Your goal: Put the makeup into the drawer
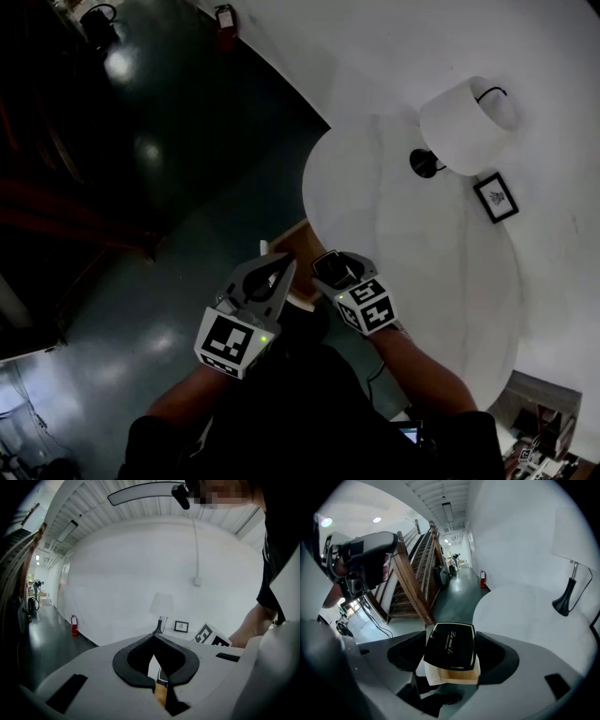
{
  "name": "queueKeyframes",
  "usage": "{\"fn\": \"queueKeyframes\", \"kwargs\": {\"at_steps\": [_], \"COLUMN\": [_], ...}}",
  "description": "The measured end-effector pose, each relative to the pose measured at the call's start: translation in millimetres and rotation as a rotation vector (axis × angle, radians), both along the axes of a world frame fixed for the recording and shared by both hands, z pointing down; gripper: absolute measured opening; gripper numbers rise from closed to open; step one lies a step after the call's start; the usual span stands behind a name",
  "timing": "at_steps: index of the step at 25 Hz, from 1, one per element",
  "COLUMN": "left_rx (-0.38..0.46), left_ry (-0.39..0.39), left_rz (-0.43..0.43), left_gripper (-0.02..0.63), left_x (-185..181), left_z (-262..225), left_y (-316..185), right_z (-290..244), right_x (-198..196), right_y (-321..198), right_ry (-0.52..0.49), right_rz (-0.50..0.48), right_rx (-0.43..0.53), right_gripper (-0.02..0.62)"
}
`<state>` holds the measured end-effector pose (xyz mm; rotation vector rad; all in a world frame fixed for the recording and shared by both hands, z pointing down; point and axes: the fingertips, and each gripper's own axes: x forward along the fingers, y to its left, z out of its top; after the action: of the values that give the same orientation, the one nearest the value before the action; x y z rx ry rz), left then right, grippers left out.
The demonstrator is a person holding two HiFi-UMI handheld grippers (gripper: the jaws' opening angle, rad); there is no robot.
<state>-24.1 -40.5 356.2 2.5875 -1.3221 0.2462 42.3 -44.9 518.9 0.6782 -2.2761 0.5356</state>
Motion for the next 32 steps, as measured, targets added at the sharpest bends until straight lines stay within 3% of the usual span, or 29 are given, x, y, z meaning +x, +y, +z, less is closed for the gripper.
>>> {"fn": "queueKeyframes", "kwargs": {"at_steps": [11,32], "left_rx": [-0.032,-0.102], "left_ry": [-0.022,-0.057], "left_rz": [-0.024,0.03], "left_gripper": [0.009,0.009], "left_x": [-17,-14], "left_z": [30,91], "left_y": [-2,-9], "right_z": [67,196], "right_x": [-41,-42], "right_y": [30,15], "right_ry": [0.03,0.155], "right_rz": [-0.106,-0.171], "right_rx": [-0.014,-0.063], "right_gripper": [0.284,0.284]}}
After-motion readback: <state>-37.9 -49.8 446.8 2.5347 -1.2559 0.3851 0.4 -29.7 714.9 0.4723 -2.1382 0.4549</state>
